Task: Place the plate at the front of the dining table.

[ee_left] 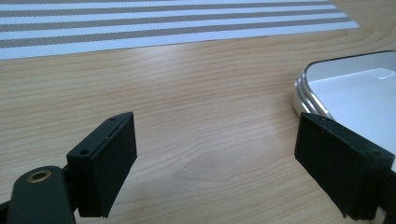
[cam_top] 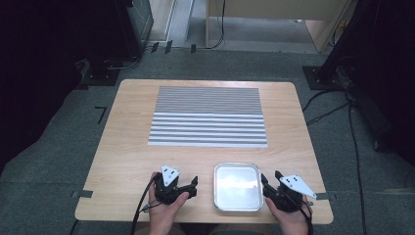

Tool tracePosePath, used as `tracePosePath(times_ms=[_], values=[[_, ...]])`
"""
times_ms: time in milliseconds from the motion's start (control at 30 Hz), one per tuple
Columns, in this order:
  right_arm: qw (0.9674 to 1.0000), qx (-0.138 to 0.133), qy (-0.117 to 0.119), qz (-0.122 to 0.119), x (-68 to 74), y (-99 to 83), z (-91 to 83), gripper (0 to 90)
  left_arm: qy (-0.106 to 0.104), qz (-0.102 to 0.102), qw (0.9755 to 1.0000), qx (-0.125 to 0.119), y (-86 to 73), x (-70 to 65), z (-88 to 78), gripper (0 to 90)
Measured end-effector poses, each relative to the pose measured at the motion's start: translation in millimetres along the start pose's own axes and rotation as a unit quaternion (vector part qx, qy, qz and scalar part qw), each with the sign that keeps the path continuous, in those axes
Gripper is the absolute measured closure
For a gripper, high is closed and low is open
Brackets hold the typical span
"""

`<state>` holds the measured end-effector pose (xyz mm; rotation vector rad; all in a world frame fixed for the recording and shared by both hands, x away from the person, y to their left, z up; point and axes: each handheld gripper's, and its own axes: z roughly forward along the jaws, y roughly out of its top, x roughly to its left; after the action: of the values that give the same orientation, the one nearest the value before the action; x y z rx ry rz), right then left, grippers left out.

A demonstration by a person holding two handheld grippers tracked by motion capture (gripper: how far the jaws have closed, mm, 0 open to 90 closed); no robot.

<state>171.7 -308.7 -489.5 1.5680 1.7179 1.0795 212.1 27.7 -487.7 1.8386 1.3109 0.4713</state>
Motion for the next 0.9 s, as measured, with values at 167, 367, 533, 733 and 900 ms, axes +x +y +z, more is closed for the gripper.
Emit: tracePosePath(times_ms=[167, 367, 533, 733, 900], values=[[1.0, -0.004, 0.005, 0.004, 0.8, -1.4, 0.3, 48.8, -0.011, 0.002, 0.9999, 0.0, 0.4, -10.8, 2.5, 13.2], [0.9987, -0.008, 0.03, 0.039, -0.1, -1.6, -1.1, 59.1, -0.018, 0.002, 0.9998, 0.001, -1.2, -21.4, 7.3, 14.0], [0.9976, 0.011, 0.045, 0.051, 1.4, -1.9, -0.5, 59.3, -0.031, -0.007, 0.9995, 0.006, -1.6, -32.4, 11.4, 14.8], [0.9975, 0.011, 0.047, 0.051, 3.6, -1.1, -0.7, 64.8, -0.033, -0.023, 0.9992, 0.005, -1.6, -39.7, 13.8, 25.1], [0.9964, 0.006, 0.054, 0.066, 3.9, -0.8, -0.2, 69.3, -0.048, -0.021, 0.9986, 0.001, -1.8, -45.3, 13.9, 37.0]])
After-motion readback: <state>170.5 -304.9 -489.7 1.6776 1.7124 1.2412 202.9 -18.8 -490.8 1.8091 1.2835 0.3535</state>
